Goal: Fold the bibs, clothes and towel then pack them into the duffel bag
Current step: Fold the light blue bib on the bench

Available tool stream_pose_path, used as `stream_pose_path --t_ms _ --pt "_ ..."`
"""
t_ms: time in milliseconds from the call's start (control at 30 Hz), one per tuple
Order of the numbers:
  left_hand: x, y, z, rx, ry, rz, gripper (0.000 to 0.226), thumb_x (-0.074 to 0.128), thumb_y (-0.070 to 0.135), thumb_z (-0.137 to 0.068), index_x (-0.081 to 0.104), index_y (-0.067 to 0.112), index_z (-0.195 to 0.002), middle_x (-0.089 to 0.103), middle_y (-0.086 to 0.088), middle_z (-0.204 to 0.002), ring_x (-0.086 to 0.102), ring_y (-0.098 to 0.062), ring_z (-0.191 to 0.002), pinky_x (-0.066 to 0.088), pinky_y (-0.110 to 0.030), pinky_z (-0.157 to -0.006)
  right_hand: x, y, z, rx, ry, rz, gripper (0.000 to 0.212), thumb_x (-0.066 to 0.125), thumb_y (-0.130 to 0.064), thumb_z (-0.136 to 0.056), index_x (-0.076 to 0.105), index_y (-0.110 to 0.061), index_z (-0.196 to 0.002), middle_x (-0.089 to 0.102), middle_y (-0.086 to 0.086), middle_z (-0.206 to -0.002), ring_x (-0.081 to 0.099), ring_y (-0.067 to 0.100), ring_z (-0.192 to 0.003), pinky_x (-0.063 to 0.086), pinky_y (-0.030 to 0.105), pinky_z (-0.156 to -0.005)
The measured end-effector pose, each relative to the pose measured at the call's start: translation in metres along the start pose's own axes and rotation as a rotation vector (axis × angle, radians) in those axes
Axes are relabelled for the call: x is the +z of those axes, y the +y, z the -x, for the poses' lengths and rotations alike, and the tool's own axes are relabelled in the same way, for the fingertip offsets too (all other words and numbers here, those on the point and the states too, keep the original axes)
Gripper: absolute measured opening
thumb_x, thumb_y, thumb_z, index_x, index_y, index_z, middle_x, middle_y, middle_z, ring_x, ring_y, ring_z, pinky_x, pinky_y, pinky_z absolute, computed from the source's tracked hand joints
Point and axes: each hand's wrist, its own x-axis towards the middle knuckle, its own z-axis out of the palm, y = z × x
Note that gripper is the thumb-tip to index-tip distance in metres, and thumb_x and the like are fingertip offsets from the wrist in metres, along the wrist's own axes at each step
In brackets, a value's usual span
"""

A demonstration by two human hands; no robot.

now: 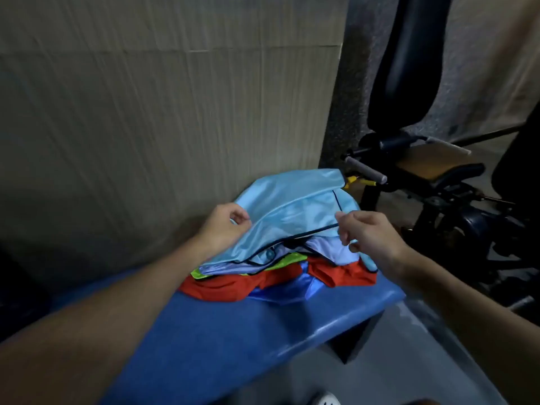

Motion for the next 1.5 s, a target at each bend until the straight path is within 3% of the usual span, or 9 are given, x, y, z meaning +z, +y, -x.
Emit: stream_pose_path --t_ms 233,400,567,667,833,1000,1200,1333,1500 --pt "0.003 -0.06 -0.02 0.043 -0.077 -0.268 0.046 0.084 0.027 -0.078 0.069 0.007 -0.117 0.067 -0.002 -0.109 0.06 -0.015 -0.095 0.044 -0.023 -0.086 0.071 0.036 -0.06 -0.066 -0.047 0.07 0.016 0.071 -0.008 -0.087 0.06 -0.014 -0.076 0.054 0.003 -0.067 0.046 0.007 -0.058 0.04 0.019 -0.059" --pt "0.009 -0.075 -0.027 0.178 -0.083 -0.42 0.014 0.079 0.034 -0.081 0.074 0.027 -0.092 0.066 0.014 -0.091 0.065 -0.015 -0.092 0.048 -0.047 -0.089 0.099 0.048 -0.086 -0.233 0.032 0.444 0.029 0.075 -0.024 -0.082 0.063 -0.023 -0.107 0.057 -0.007 -0.076 0.055 0.017 -0.078 0.046 0.041 -0.081" --pt "-0.001 -0.061 -0.03 0.275 0.058 -0.282 0.006 0.078 0.021 -0.083 0.073 0.017 -0.084 0.071 0.007 -0.082 0.065 -0.008 -0.081 0.049 -0.034 -0.081 0.114 0.038 -0.097 -0.373 0.019 0.77 0.054 0.071 -0.034 -0.084 0.052 -0.036 -0.135 0.044 -0.01 -0.092 0.045 0.018 -0.101 0.027 0.032 -0.086" --pt "-0.019 -0.039 -0.028 0.297 0.042 -0.18 0.005 0.075 0.018 -0.085 0.07 0.018 -0.086 0.067 0.011 -0.078 0.055 0.011 -0.067 0.04 -0.015 -0.067 0.121 0.029 -0.101 -0.453 0.034 0.79 0.031 0.071 -0.033 -0.085 0.068 -0.034 -0.116 0.043 -0.005 -0.097 0.043 0.023 -0.104 0.031 0.036 -0.089" --pt "-0.041 -0.017 -0.017 0.286 -0.029 -0.061 0.015 0.074 0.008 -0.086 0.07 0.013 -0.099 0.061 0.007 -0.081 0.057 -0.004 -0.076 0.045 -0.018 -0.076 0.118 -0.003 -0.09 -0.564 0.12 0.638 0.009 0.067 -0.02 -0.089 0.071 -0.017 -0.095 0.047 -0.001 -0.098 0.047 0.028 -0.101 0.04 0.042 -0.088" --pt "-0.049 -0.008 0.011 0.195 -0.079 -0.023 0.023 0.074 0.012 -0.087 0.062 0.03 -0.078 0.064 0.006 -0.086 0.056 -0.002 -0.074 0.043 -0.024 -0.077 0.095 -0.038 -0.057 -0.489 0.025 0.437 0.004 0.06 -0.009 -0.091 0.064 -0.009 -0.089 0.059 0.004 -0.089 0.057 0.021 -0.085 0.043 0.031 -0.077" --pt "-0.058 0.05 0.049 0.23 0.005 0.143 0.023 0.069 0.004 -0.089 0.061 0.022 -0.077 0.06 0.006 -0.065 0.05 -0.003 -0.061 0.039 -0.02 -0.06 0.065 -0.055 -0.015 -0.417 0.062 0.448 0.02 0.053 0.001 -0.088 0.065 -0.013 -0.096 0.065 0.005 -0.088 0.059 0.018 -0.083 0.044 0.022 -0.07" --pt "-0.067 0.09 0.072 0.318 0.005 0.154 0.023 0.071 0.0 -0.086 0.063 0.019 -0.076 0.062 0.004 -0.066 0.054 -0.001 -0.06 0.044 -0.02 -0.061 0.064 -0.075 0.021 -0.355 -0.182 0.273 0.036 0.059 -0.003 -0.091 0.061 -0.012 -0.125 0.066 -0.001 -0.112 0.058 0.007 -0.107 0.042 0.004 -0.082" --pt "-0.079 0.123 0.097 0.367 -0.047 0.167 0.01 0.074 0.005 -0.085 0.068 0.013 -0.082 0.069 -0.012 -0.074 0.06 -0.011 -0.067 0.049 -0.029 -0.064 0.068 -0.084 0.047 -0.474 -0.249 0.327 0.028 0.06 -0.02 -0.096 0.063 0.006 -0.089 0.054 0.005 -0.074 0.047 0.012 -0.069 0.041 0.033 -0.064"
